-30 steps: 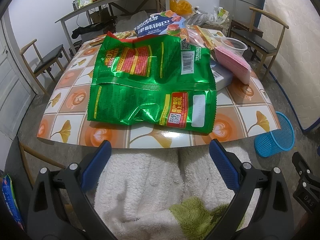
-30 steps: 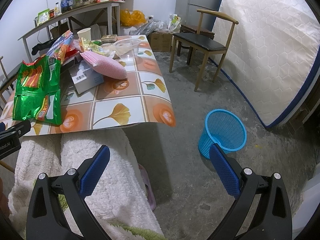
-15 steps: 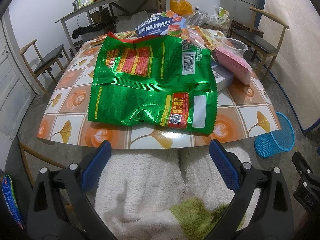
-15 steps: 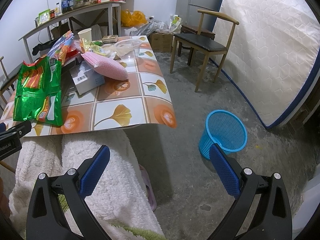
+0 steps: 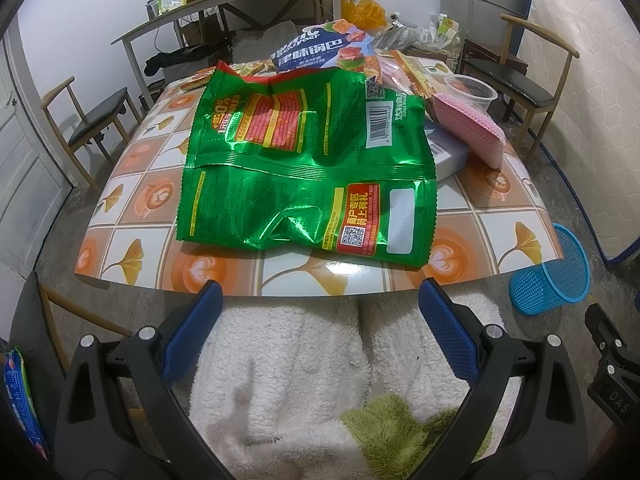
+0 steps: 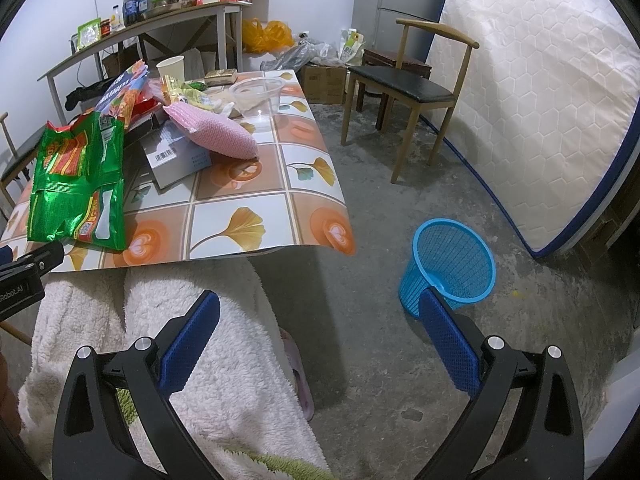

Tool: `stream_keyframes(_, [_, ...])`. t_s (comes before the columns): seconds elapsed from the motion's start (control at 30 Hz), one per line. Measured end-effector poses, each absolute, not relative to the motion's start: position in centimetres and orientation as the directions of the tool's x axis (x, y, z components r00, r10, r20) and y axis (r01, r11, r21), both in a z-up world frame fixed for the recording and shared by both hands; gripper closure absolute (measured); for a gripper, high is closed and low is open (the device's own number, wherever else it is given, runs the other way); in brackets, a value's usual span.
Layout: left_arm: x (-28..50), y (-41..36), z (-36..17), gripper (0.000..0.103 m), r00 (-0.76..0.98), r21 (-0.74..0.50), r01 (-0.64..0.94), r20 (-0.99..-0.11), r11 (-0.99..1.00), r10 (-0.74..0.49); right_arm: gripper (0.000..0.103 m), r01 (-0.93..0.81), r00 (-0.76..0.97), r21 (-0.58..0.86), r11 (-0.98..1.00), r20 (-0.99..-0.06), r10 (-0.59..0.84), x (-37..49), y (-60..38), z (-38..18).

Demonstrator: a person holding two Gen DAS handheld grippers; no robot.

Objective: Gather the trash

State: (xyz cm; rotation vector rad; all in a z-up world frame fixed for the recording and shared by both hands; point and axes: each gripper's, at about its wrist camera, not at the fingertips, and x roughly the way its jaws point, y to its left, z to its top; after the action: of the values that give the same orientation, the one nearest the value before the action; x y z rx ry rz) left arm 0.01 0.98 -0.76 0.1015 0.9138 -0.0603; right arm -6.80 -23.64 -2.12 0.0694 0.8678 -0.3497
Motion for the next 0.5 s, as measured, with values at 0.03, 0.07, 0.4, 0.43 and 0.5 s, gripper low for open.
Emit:
stream_keyframes(0.03, [0.0,1.0,-0.7,0.009,0.609,0.061,0.095,-0.793,0.994,-0.009,0.006,0.328,0.593,-0.081,0.941,-0.757,-0.273,-6.8,-23.6,-2.1])
stream_keyframes(0.07, [0.0,1.0,-0.8,0.009,0.609,0.061,0.095,-0.793,0.994,-0.009,0.006,0.329,0.594,-0.08,0.941,-0.757,-0.272,-6.8,-23.6,-2.1])
stream_keyframes(0.4, [0.1,1.9,-1.2,0.009,0.607,0.062,0.094,-0.795,0.994,-0.008,0.006,0.327,0.594,-0.078,0.942,-0.758,-0.27,-6.7,-23.4,-2.3])
stream_keyframes(0.43, [0.1,2.0,-1.3,0.009,0.606,0.062,0.094,-0.795,0.994,-0.008,0.006,0.326,0.594,-0.077,0.942,-0.759,-0.268,-6.7,-23.3,-2.4])
stream_keyframes(0.5, [0.2,2.0,-1.4,0.009,0.605,0.063,0.092,-0.796,0.994,-0.006,0.006,0.321,0.596,-0.071,0.944,-0.76,-0.259,-6.6,-23.2,-2.6])
